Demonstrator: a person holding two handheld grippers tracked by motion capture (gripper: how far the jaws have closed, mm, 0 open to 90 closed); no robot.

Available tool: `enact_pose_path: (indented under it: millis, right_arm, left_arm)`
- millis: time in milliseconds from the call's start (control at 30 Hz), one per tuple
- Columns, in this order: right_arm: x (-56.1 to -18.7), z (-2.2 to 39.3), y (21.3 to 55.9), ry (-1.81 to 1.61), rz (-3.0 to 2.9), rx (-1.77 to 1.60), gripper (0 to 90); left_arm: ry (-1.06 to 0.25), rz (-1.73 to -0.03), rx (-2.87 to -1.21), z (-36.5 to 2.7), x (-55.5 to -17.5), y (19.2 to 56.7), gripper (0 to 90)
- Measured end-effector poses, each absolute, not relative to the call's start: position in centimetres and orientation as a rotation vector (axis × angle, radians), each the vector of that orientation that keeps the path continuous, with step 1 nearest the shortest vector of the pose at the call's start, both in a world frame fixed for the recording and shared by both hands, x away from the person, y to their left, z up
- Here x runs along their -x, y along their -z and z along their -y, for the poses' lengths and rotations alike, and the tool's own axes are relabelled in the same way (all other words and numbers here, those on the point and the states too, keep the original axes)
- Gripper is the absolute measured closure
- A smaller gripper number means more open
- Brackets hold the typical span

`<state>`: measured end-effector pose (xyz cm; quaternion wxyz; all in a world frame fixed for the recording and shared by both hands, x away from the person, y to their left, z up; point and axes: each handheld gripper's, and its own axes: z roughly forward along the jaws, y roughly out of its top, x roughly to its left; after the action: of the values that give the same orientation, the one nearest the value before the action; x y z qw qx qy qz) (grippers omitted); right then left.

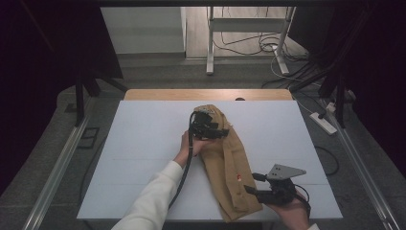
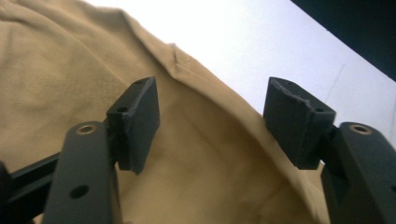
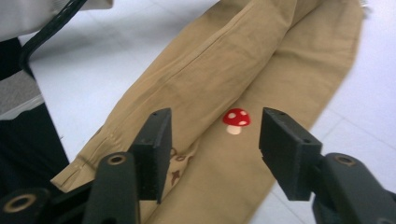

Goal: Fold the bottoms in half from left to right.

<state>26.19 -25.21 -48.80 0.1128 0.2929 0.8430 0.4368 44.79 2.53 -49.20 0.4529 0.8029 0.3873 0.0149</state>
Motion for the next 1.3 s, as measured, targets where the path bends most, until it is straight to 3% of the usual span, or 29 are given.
enact_pose_path:
  millis: [533, 1300]
  right_arm:
    - [-28.0, 24.7, 47.8, -1.243, -2.46, -0.84, 38.9]
    - [-29.2, 19.7, 49.5, -1.13, -2.627, -0.718, 35.7]
  left_arm:
    - [-0.117, -0.934, -2.002, -6.2, -42.2, 47.4, 34.5]
    - [-0.174, -0.942, -2.056, -10.7, -38.1, 47.8, 34.1]
